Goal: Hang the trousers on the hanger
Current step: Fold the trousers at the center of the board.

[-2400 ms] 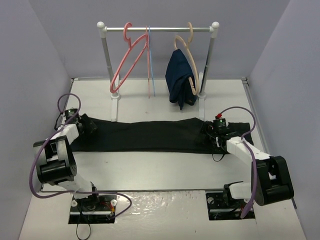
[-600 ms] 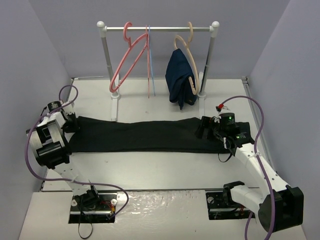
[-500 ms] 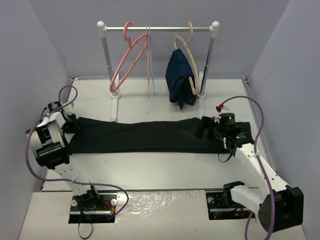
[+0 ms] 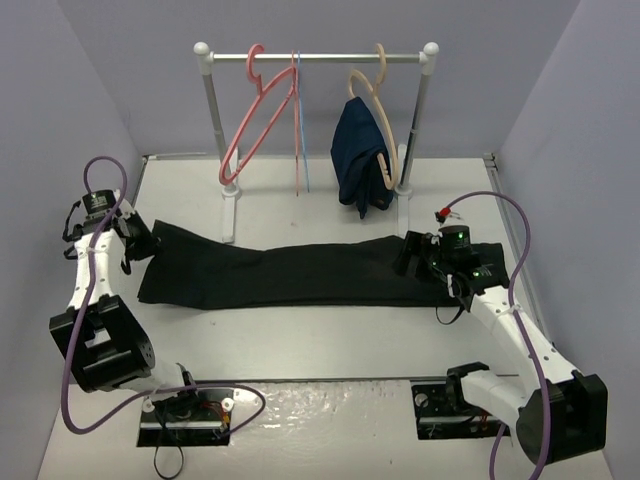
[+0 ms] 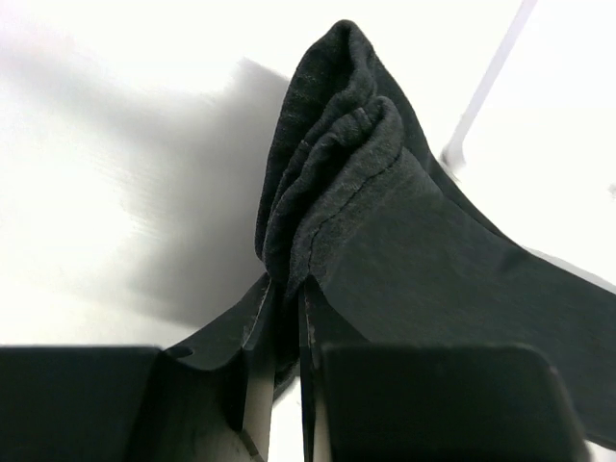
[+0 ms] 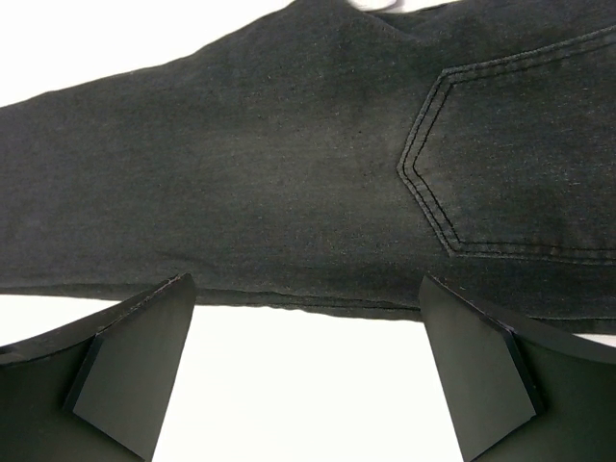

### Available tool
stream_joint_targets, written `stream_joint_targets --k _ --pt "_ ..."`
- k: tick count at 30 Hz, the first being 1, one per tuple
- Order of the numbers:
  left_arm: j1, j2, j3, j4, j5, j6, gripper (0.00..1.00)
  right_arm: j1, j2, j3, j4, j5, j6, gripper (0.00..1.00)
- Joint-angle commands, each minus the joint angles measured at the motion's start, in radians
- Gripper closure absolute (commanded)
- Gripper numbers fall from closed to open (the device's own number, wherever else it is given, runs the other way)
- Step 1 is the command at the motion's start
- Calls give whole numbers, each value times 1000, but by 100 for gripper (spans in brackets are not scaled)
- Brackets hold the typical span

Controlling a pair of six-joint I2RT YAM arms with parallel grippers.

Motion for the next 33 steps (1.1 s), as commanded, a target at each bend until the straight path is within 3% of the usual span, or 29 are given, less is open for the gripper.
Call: stream_joint_targets --k 1,4,8,17,20,23,26,30,33 --pt "-7 -116 114 -177 -79 -124 100 12 10 69 3 29 15 0" --pt "-2 -122 263 -333 -162 -108 100 25 22 91 -17 26 18 0" --pt "18 -133 418 -413 -178 -93 100 68 41 115 -27 30 34 0" --pt "52 -71 736 -559 -94 -76 100 295 140 171 12 130 102 0" --pt "55 -51 797 -578 25 -87 100 380 189 195 43 157 127 0" --pt "52 -43 811 -558 230 -124 100 460 259 241 72 184 142 0" --pt "37 -80 752 -474 326 -194 100 506 300 286 78 197 134 0" --pt "-60 -143 663 -324 403 -302 100 526 321 318 83 213 110 0" --pt "-177 -171 649 -288 366 -346 100 526 323 337 81 213 89 0"
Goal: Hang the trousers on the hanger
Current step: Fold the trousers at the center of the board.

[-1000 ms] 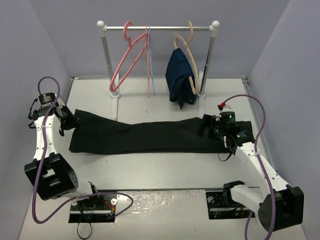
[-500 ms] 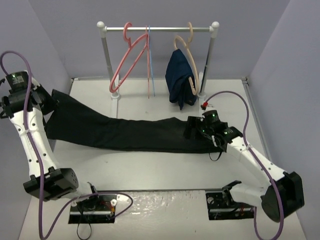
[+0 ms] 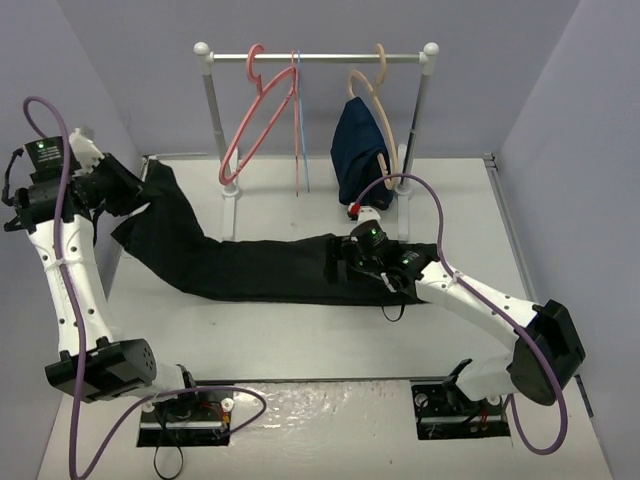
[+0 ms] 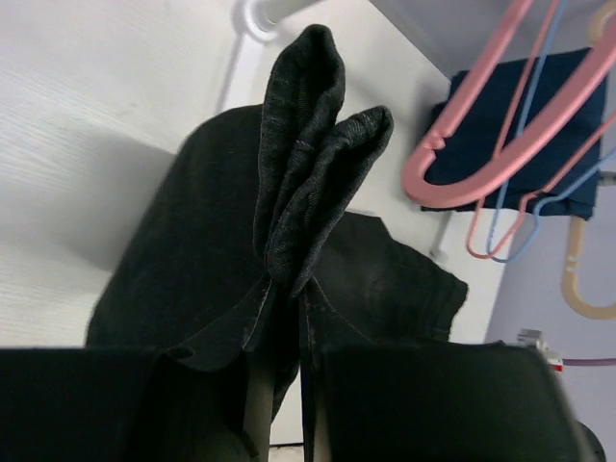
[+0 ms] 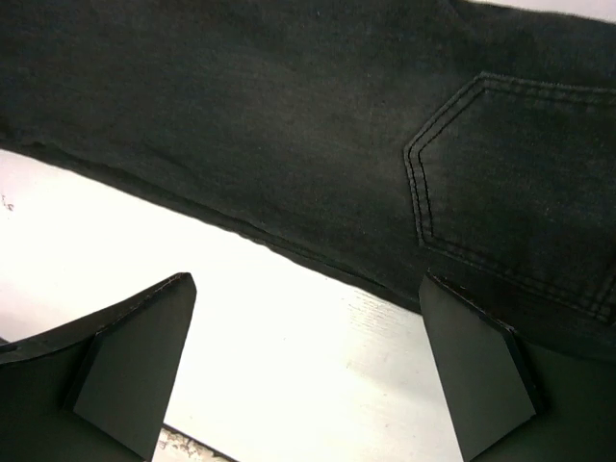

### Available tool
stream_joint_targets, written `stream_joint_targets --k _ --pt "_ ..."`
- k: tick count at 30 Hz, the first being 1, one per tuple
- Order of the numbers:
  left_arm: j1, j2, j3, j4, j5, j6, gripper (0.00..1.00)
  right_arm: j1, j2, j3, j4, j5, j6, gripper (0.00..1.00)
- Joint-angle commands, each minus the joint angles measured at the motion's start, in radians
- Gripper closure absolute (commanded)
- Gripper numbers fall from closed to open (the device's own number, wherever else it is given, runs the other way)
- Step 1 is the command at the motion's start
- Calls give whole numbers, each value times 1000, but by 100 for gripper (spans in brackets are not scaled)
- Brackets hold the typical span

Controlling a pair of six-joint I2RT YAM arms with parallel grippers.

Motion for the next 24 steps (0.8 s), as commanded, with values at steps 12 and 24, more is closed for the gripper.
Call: stream_joint_targets --k 12,24 --pt "-494 -159 -97 414 -82 -387 100 -37 -124 84 -38 111 -39 0" --pt "-824 -19 -54 604 -207 -488 100 -191 -295 29 -147 177 0 0"
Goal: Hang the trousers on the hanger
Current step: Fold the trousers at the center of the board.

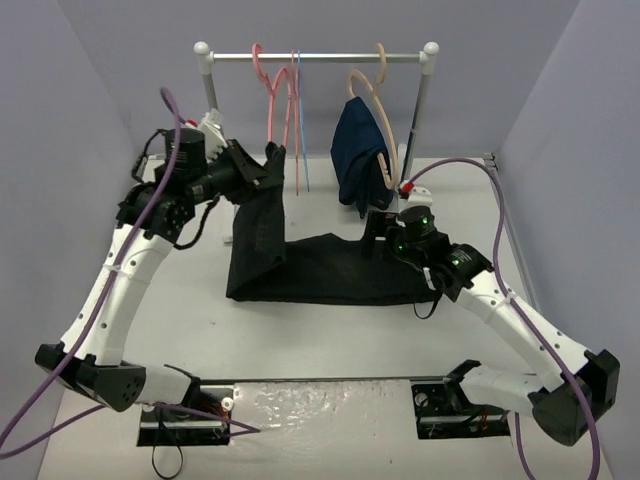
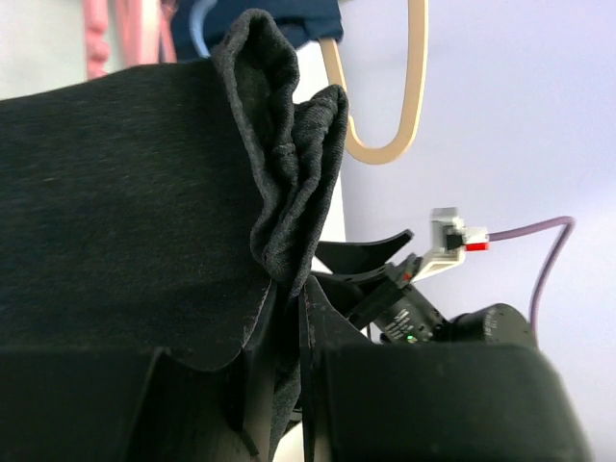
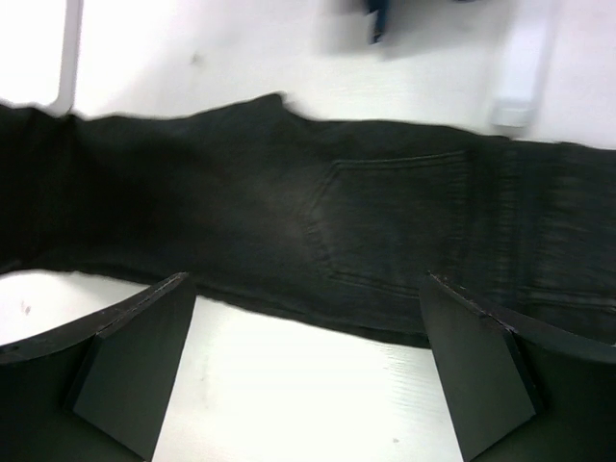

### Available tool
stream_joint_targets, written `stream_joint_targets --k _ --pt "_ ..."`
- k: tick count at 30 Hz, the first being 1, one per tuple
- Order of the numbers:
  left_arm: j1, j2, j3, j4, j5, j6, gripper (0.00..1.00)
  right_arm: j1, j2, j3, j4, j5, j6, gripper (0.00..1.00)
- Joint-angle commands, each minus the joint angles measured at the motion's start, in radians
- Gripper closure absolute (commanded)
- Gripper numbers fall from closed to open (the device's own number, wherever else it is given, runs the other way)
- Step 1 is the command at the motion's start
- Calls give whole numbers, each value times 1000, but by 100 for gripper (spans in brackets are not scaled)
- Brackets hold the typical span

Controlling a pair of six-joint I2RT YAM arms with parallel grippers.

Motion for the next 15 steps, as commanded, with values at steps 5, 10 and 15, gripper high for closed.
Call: stream_joint_targets --k 5,10,15 --pt "-189 92 98 258 -108 -96 100 -67 -114 -9 -92 154 51 0" --pt "-246 177 182 275 -114 -83 100 -68 -183 9 -160 282 102 0" --pt "-304 219 214 288 -132 -71 100 -71 -261 19 -163 307 92 0"
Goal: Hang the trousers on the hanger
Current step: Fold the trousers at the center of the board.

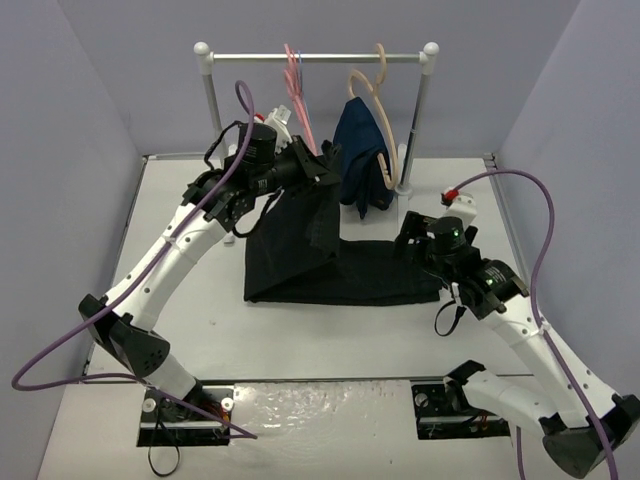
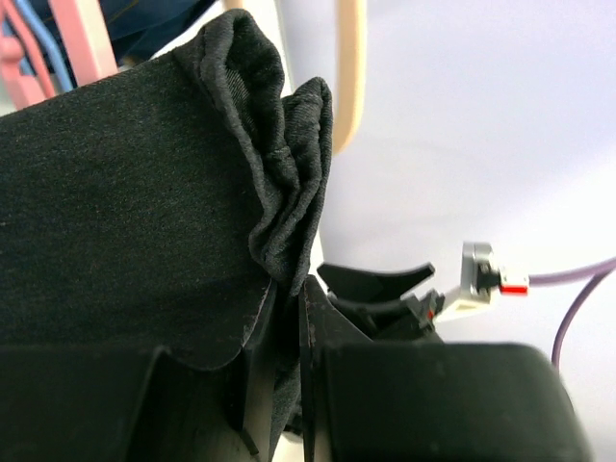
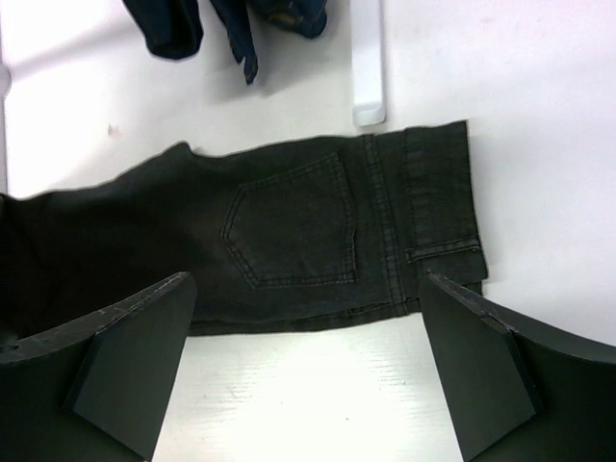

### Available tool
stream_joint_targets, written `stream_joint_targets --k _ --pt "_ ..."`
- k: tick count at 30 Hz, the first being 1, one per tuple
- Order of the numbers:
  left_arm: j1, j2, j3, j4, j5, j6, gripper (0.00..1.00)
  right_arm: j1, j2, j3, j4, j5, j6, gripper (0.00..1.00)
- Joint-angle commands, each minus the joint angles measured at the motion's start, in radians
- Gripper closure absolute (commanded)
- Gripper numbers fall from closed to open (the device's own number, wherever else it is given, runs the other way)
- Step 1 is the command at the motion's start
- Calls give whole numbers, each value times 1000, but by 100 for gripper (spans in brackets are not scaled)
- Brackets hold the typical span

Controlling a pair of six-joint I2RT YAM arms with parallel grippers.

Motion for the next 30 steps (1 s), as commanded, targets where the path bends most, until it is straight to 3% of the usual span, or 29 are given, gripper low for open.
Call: stream_joint_targets --k 1,18,30 --pt "-56 -8 74 147 -20 -6 100 -7 -67 33 8 100 14 0" --pt "-199 180 151 269 -123 4 100 -7 -163 77 9 161 -4 0" --pt "-247 312 152 318 -113 -1 100 -7 -193 62 1 164 -1 0"
